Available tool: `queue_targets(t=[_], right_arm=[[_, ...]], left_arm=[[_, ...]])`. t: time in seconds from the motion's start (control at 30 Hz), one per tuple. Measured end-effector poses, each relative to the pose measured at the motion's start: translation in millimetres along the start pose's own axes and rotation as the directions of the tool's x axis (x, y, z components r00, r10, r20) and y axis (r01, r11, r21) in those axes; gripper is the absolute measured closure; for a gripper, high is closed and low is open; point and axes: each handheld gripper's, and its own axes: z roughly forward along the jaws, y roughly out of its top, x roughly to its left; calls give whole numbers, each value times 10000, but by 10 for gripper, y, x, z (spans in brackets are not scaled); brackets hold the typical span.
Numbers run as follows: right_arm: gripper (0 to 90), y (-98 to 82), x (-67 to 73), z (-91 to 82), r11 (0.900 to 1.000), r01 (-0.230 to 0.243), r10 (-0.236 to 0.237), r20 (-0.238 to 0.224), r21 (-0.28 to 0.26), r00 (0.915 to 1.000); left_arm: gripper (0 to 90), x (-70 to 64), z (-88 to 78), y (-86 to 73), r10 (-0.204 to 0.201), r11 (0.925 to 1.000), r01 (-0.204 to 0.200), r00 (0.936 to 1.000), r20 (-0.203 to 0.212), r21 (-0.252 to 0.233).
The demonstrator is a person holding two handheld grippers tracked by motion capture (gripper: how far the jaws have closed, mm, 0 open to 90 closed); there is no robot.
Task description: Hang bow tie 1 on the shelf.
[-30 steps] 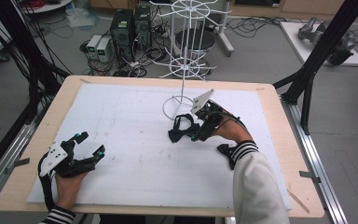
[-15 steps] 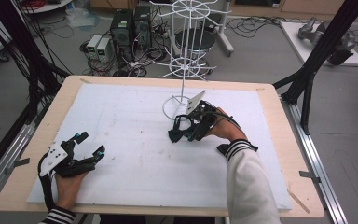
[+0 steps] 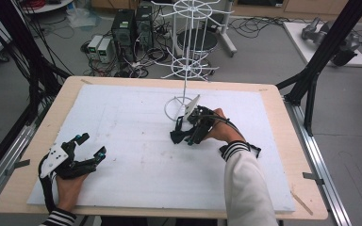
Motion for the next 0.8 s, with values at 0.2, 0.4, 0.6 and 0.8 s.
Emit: queue_targets(t=[0.2, 0.4, 0.6, 0.8], right_arm=[[192, -2, 12, 46, 9986, 45, -44, -30, 522, 10000], [244, 15, 5, 101, 9967, 335, -342, 75, 742, 9994], [322, 14, -5, 123, 9948, 294, -304, 89, 974, 9995], [404, 19, 30, 114, 9911, -129, 138, -59, 1326, 9999]], left_arm=[[164, -1, 1, -1, -19, 10000, 19, 10000, -7, -40], [164, 0, 0, -1, -18, 10000, 18, 10000, 1, -50], [164, 1, 1, -1, -18, 10000, 18, 10000, -2, -58], [164, 1, 1, -1, -20, 10000, 20, 10000, -1, -60]])
